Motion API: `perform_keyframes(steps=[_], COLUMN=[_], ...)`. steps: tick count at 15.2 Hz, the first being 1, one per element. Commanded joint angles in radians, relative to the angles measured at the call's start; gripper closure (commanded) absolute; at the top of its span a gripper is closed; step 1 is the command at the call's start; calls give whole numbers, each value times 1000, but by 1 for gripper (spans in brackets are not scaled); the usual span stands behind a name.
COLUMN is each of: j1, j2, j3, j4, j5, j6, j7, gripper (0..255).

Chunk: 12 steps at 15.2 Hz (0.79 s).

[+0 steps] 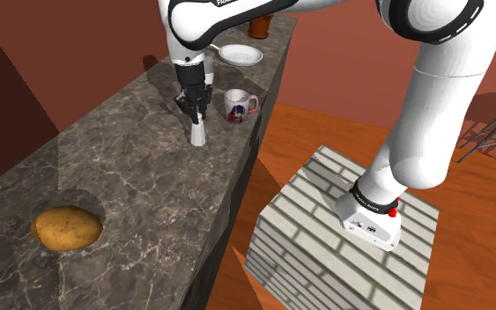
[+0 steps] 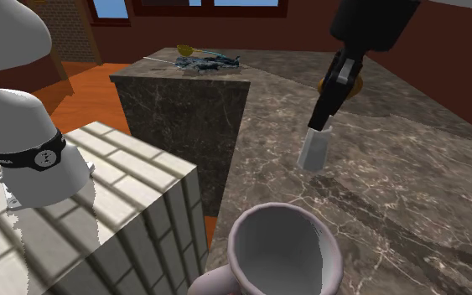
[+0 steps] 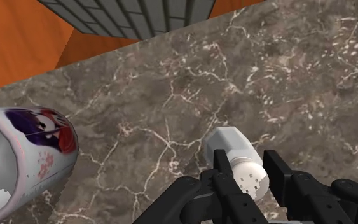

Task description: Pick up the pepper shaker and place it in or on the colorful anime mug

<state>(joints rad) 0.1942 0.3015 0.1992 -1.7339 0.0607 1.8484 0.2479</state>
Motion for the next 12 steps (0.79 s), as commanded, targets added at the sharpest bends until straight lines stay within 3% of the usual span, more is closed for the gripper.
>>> perform_keyframes(steps=[1,12], j1=[-1,-2], j2=[-11,-41], j3=[0,2], j4=[11,118], j5=[2,6], j6=[-22,-159], j7=[1,10], gripper=[255,255])
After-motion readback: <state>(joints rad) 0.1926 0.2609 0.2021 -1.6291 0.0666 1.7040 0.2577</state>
